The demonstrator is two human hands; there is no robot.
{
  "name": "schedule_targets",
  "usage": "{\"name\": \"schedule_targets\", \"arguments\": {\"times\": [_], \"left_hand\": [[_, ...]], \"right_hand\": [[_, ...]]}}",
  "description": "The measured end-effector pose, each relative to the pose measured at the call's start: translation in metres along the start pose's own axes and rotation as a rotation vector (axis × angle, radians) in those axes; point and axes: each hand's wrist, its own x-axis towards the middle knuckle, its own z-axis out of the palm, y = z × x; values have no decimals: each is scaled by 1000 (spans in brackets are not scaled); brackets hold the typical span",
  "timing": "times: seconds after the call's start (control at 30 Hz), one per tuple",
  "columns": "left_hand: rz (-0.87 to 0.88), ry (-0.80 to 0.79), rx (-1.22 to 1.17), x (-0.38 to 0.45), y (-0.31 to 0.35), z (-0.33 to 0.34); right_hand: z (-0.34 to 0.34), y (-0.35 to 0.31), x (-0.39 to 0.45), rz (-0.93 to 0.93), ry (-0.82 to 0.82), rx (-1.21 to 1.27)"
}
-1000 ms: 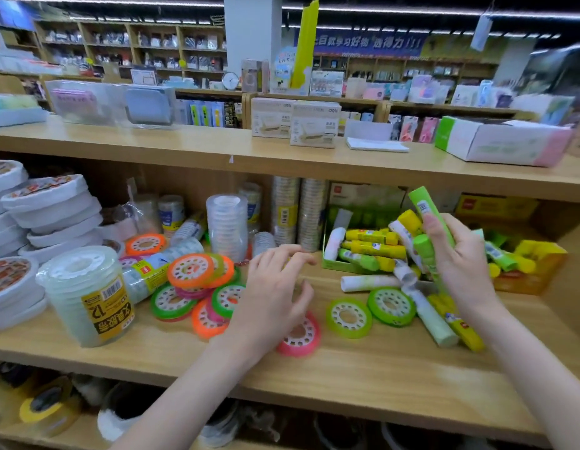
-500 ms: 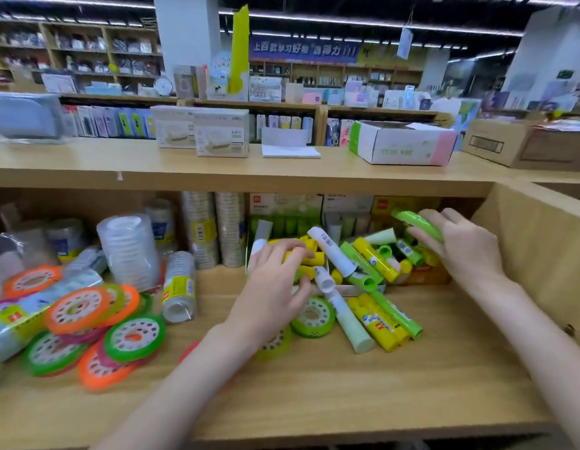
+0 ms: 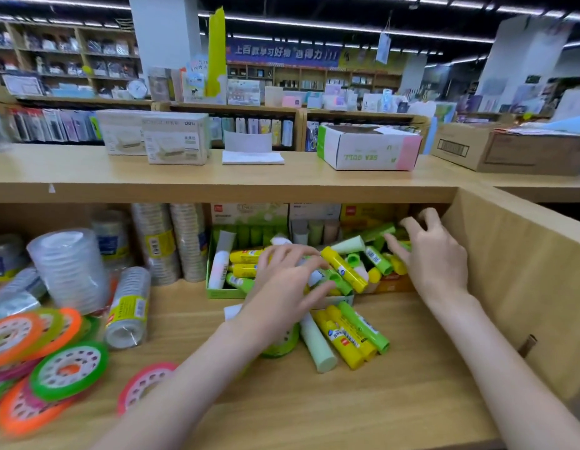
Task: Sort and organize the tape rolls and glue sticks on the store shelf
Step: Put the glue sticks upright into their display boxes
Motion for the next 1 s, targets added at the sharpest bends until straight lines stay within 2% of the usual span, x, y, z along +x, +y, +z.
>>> {"name": "schedule_targets", "arguments": {"times": [0.17, 0.3, 0.5, 0.57, 0.63, 0.73, 0.87, 1.0], "left_hand": [[-77, 37, 31, 14, -7, 2], [-50, -14, 15, 10, -5, 0], [58, 41, -20, -8, 2, 3], [76, 46, -1, -14, 2, 7], [94, 58, 5, -17, 3, 9], [131, 85, -10, -22, 8, 5], [134, 84, -9, -36, 17, -4], [171, 52, -1, -51, 24, -12]], "right_hand": [[0, 8, -8, -69, -10, 52], [-2, 7, -10, -43, -51, 26], [-26, -7, -39, -25, -35, 158], [-31, -15, -64, -80, -103, 190], [-29, -16, -83, -171, -205, 109], [-23, -8, -84, -208, -326, 31], [-21, 7, -79, -25, -532, 109], [-25, 15, -70, 85, -668, 236]]}}
